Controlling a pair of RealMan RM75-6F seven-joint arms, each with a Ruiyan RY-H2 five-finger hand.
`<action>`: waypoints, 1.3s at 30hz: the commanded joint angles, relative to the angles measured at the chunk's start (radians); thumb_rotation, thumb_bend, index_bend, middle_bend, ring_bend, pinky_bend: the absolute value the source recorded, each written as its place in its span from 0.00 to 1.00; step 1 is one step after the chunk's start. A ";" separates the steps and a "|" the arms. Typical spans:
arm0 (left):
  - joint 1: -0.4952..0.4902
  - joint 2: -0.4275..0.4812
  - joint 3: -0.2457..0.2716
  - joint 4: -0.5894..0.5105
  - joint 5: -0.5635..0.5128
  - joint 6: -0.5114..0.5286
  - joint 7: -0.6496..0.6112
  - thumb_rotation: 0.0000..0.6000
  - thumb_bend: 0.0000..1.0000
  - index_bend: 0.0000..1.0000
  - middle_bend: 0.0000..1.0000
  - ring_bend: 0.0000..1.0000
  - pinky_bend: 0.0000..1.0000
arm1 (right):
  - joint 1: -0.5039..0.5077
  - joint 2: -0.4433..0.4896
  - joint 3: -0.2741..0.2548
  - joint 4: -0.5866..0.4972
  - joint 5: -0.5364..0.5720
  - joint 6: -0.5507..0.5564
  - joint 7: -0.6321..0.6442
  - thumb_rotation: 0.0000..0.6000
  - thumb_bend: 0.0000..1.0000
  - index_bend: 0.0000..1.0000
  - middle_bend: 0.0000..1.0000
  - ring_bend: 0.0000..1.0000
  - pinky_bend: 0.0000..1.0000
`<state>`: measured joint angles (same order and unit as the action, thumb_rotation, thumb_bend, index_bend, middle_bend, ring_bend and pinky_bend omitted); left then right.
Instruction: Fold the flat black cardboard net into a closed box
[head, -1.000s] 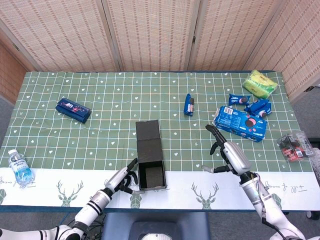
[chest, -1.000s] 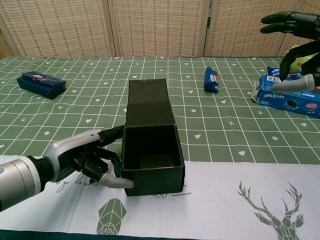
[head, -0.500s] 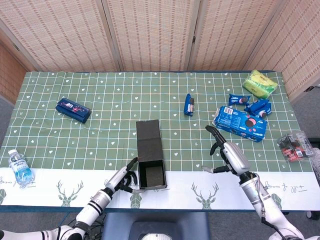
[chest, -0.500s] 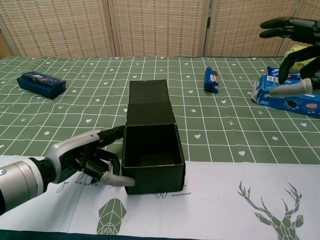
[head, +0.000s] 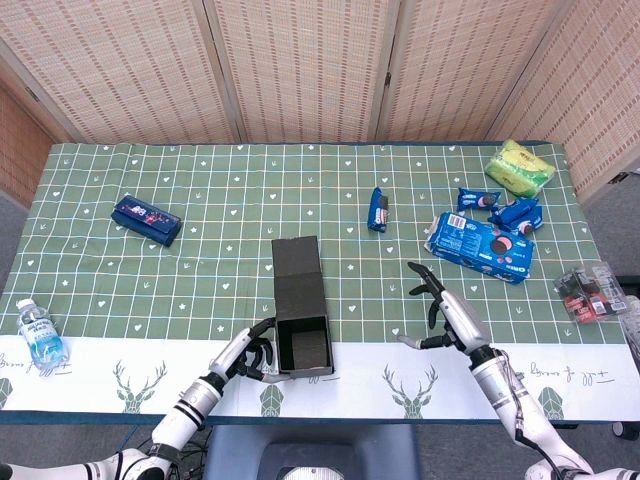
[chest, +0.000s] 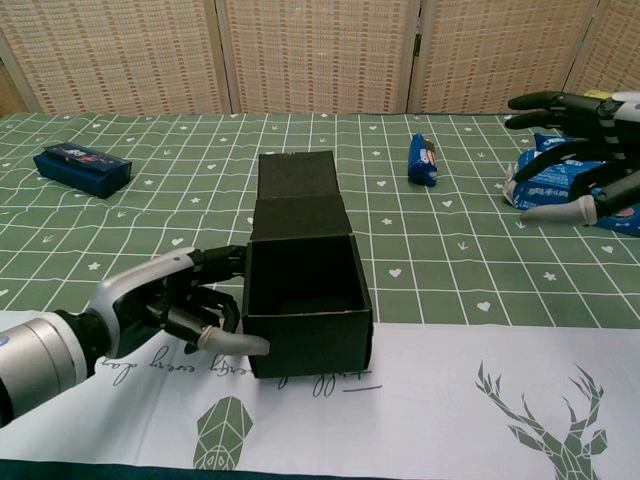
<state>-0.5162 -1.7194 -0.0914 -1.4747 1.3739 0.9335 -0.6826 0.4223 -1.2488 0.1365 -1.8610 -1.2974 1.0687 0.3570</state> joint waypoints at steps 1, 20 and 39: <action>-0.004 0.035 0.007 -0.001 0.052 0.011 -0.058 1.00 0.07 0.30 0.33 0.61 0.81 | 0.036 -0.012 -0.002 0.032 0.025 -0.094 0.052 1.00 0.18 0.00 0.13 0.20 0.45; -0.062 0.272 0.035 -0.227 0.208 0.056 -0.180 1.00 0.08 0.30 0.33 0.61 0.81 | 0.259 -0.121 -0.015 0.306 -0.225 -0.324 0.225 1.00 0.32 0.00 0.09 0.08 0.22; -0.108 0.283 0.084 -0.257 0.211 0.027 -0.125 1.00 0.07 0.30 0.33 0.61 0.80 | 0.421 -0.233 0.025 0.431 -0.291 -0.278 0.049 1.00 0.37 0.00 0.08 0.07 0.22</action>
<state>-0.6219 -1.4343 -0.0095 -1.7359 1.5900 0.9652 -0.8101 0.8385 -1.4778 0.1579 -1.4309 -1.5874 0.7850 0.4123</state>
